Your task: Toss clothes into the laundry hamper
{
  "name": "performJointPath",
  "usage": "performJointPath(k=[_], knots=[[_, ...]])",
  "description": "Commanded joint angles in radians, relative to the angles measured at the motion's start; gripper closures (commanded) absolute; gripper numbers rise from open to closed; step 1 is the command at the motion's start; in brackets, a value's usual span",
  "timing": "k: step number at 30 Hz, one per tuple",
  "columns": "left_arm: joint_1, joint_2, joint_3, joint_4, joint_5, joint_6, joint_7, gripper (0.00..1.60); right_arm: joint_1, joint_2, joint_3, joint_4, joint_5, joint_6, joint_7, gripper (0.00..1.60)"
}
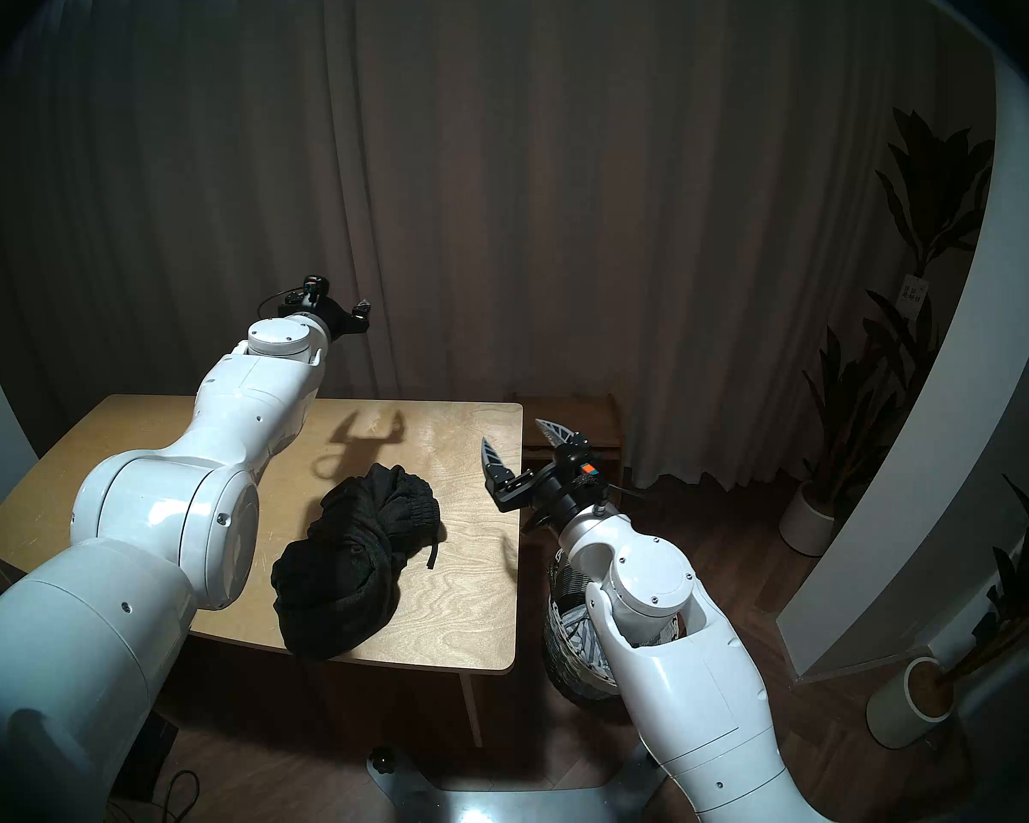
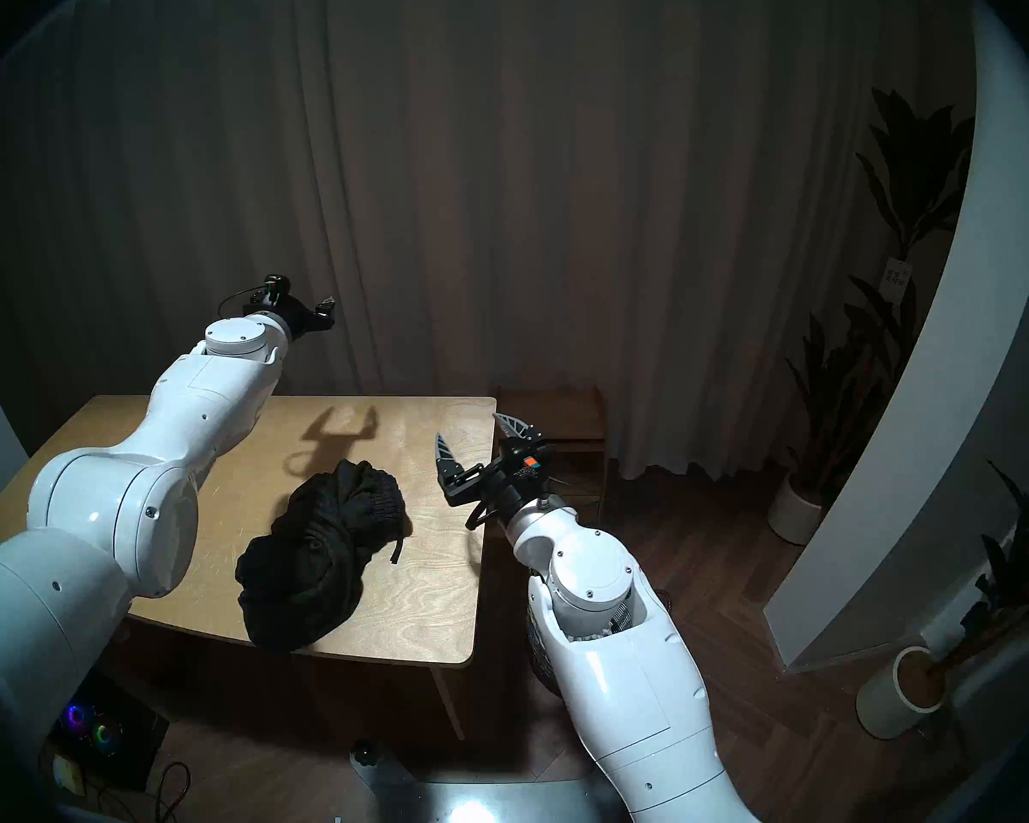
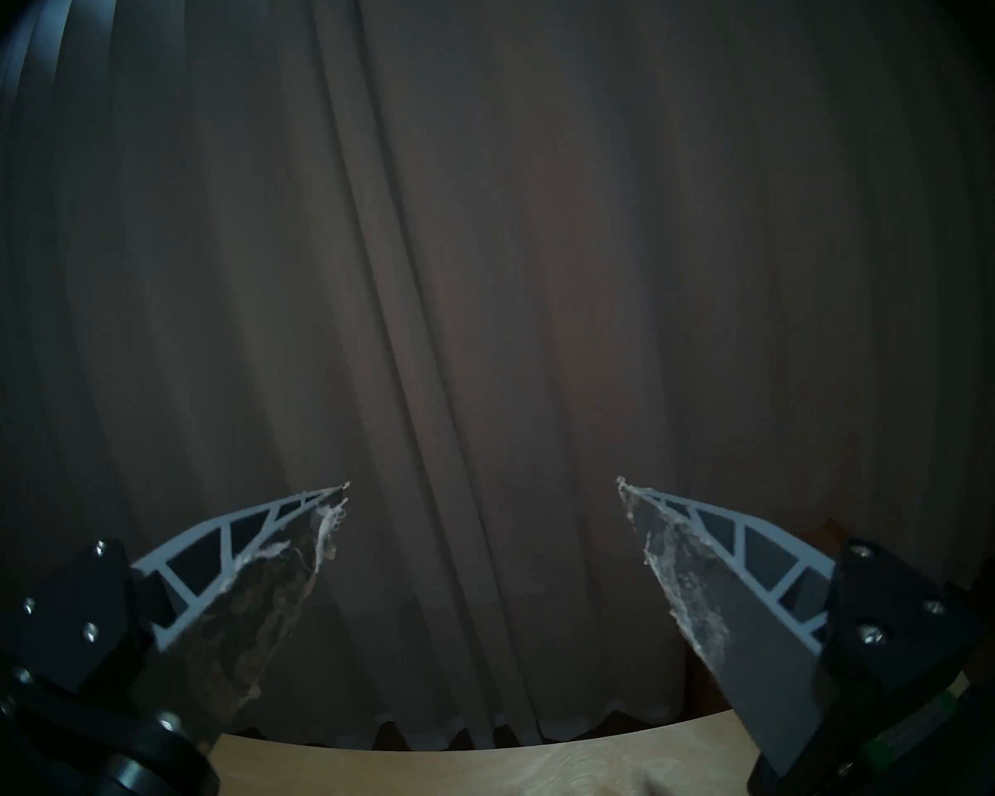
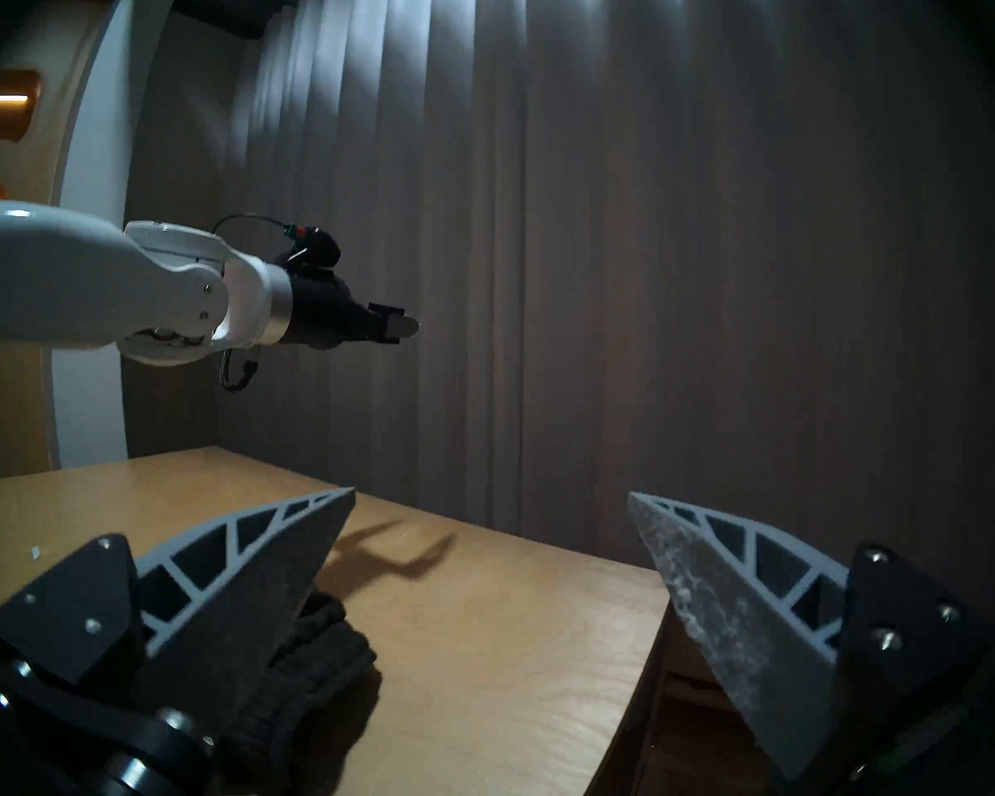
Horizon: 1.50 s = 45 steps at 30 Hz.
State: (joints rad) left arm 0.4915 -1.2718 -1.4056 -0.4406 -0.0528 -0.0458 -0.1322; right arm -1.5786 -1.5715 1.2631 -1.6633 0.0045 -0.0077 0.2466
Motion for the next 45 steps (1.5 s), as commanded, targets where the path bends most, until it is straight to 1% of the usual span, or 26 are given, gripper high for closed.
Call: performJointPath(k=[1, 4, 5, 6, 10, 12, 13, 14, 19, 25, 28, 34, 40, 43, 45], knots=[[-0.008, 0.052, -0.013, -0.035, 0.001, -0.017, 0.003, 0.0, 0.057, -0.006, -0.056, 0.048, -0.041, 0.004, 0.016, 0.0], [-0.001, 0.066, -0.019, -0.043, 0.004, -0.021, 0.005, 0.0, 0.071, -0.004, -0.091, 0.088, -0.062, 0.007, 0.026, 0.0], [0.004, 0.073, -0.022, -0.048, 0.006, -0.023, 0.006, 0.0, 0.079, -0.003, -0.112, 0.109, -0.074, 0.007, 0.031, 0.0], [0.004, 0.073, -0.022, -0.048, 0.006, -0.023, 0.006, 0.0, 0.079, -0.003, -0.112, 0.109, -0.074, 0.007, 0.031, 0.0], [0.013, 0.088, -0.028, -0.062, 0.009, -0.03, 0.007, 0.0, 0.101, -0.004, -0.156, 0.153, -0.095, 0.01, 0.041, 0.0], [0.018, 0.094, -0.031, -0.071, 0.011, -0.034, 0.006, 0.0, 0.118, -0.007, -0.177, 0.168, -0.103, 0.01, 0.045, 0.0], [0.024, 0.101, -0.034, -0.08, 0.013, -0.038, 0.006, 0.0, 0.135, -0.011, -0.198, 0.182, -0.112, 0.01, 0.05, 0.0], [0.024, 0.101, -0.034, -0.08, 0.013, -0.038, 0.006, 0.0, 0.135, -0.011, -0.198, 0.182, -0.112, 0.01, 0.05, 0.0], [0.038, 0.113, -0.04, -0.103, 0.016, -0.047, 0.003, 0.0, 0.18, -0.025, -0.242, 0.201, -0.127, 0.01, 0.058, 0.0], [0.056, 0.126, -0.047, -0.131, 0.019, -0.057, -0.005, 0.0, 0.235, -0.051, -0.267, 0.221, -0.14, 0.018, 0.058, 0.0], [0.063, 0.13, -0.05, -0.142, 0.02, -0.062, -0.011, 0.0, 0.25, -0.058, -0.277, 0.228, -0.144, 0.021, 0.059, 0.0], [0.083, 0.141, -0.056, -0.174, 0.022, -0.072, -0.029, 0.0, 0.274, -0.07, -0.29, 0.267, -0.129, 0.053, 0.06, 0.0], [0.102, 0.15, -0.062, -0.197, 0.025, -0.078, -0.048, 0.0, 0.299, -0.09, -0.26, 0.288, -0.077, 0.115, 0.048, 0.0], [0.108, 0.152, -0.064, -0.205, 0.025, -0.08, -0.053, 0.0, 0.306, -0.095, -0.252, 0.286, -0.065, 0.129, 0.045, 0.0], [0.117, 0.156, -0.067, -0.219, 0.025, -0.084, -0.062, 0.0, 0.32, -0.103, -0.242, 0.269, -0.043, 0.15, 0.043, 0.0]])
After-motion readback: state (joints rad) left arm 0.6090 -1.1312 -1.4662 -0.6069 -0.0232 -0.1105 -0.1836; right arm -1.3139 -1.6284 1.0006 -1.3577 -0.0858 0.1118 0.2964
